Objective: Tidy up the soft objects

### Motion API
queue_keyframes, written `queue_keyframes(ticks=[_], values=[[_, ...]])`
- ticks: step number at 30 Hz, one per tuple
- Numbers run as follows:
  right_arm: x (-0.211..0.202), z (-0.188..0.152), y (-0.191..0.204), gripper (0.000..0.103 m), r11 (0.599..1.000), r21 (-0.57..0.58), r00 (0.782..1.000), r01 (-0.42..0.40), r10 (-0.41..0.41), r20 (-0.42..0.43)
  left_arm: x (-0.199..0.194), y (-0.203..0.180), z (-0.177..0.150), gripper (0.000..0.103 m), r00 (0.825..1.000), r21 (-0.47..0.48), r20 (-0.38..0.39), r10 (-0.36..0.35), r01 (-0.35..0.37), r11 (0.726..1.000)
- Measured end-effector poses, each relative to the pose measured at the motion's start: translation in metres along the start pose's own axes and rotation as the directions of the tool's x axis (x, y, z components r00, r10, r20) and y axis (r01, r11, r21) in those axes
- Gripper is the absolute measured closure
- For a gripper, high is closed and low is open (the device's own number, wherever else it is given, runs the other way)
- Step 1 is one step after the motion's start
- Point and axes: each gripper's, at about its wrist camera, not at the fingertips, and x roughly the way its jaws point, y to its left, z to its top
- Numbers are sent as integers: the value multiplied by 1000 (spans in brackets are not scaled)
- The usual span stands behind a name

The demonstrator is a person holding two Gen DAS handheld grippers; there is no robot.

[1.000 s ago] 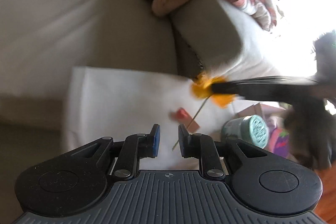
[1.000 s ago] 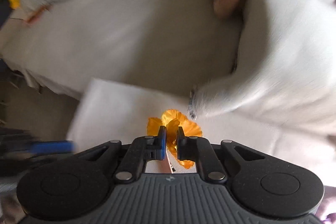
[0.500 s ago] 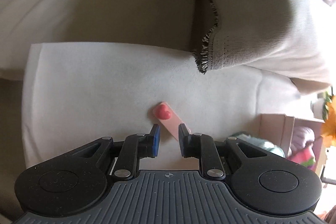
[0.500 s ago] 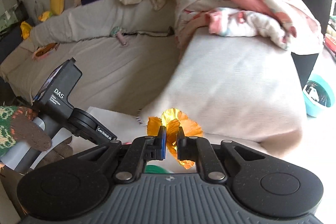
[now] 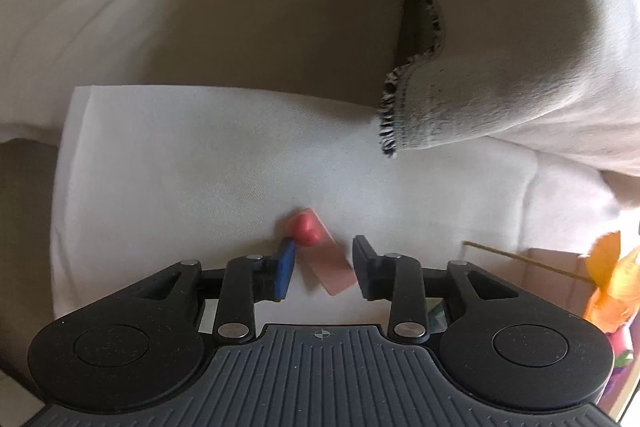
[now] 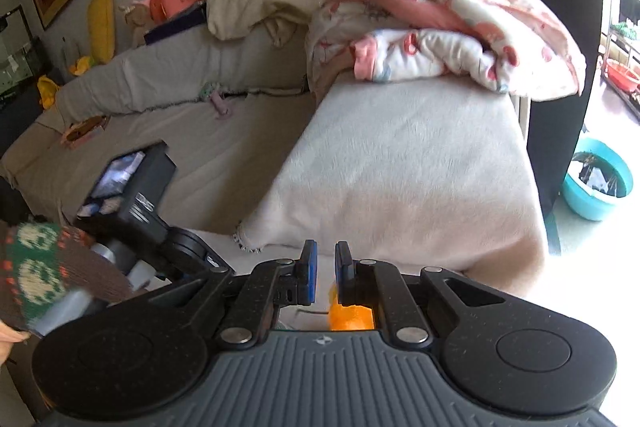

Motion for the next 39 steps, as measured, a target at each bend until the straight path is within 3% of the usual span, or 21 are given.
queue_keyframes(ticks=[3,5,7,8,9,10,11,14,16,19,22,23,31,34,36,39], values=[[-12,-2,1,94,999,-28,1000,-18,19,21,-2,0,0,67,1000,-15,9,-4,5,1000],[-15,-4,-2,94,999,-35,999,-20,21,31,-4,-4,-2,55,1000,0,26,-15,15,1000],[-16,-5,-7,93,999,-23,999,-25,25,28,-4,-12,-5,53,999,31,45,-3,2,1000],[-15,-6,-9,88,999,-17,999,-33,33,20,-5,-17,-7,53,999,51,54,10,-13,999],[-13,-8,-10,72,999,-14,999,-38,38,5,-6,-20,-9,53,998,65,61,21,-25,998],[-10,-10,-11,60,999,-18,999,-35,35,-11,-7,-22,-11,57,997,81,67,34,-40,996],[-6,-12,-12,38,999,-22,999,-28,27,-20,-8,-25,-14,66,996,104,75,53,-60,993],[13,-18,-16,34,1000,-2,999,13,-14,-47,-13,-26,-22,86,994,163,103,47,-64,985],[33,-21,-19,34,999,27,995,27,-25,-97,-14,-21,-22,87,994,179,106,18,-37,983],[63,-27,-19,41,996,34,983,88,-81,-166,-18,-11,-25,89,993,195,108,-40,19,981],[76,-29,-13,78,991,-3,976,134,-133,-171,-22,-1,-27,91,990,196,117,-80,56,979],[77,-27,-10,97,993,-9,976,121,-121,-183,-25,2,-28,91,988,198,125,-89,63,978],[32,1,34,98,996,-51,995,68,-72,-73,-77,30,-44,91,956,194,244,-165,119,974],[14,7,54,98,995,-74,997,68,-71,-31,-87,36,-50,91,940,223,245,-236,182,958],[4,10,64,98,992,-91,996,85,-85,1,-79,39,-44,91,941,230,214,-262,212,950],[-9,11,68,98,986,-116,993,117,-115,27,-66,25,-42,89,962,223,156,-224,187,957]])
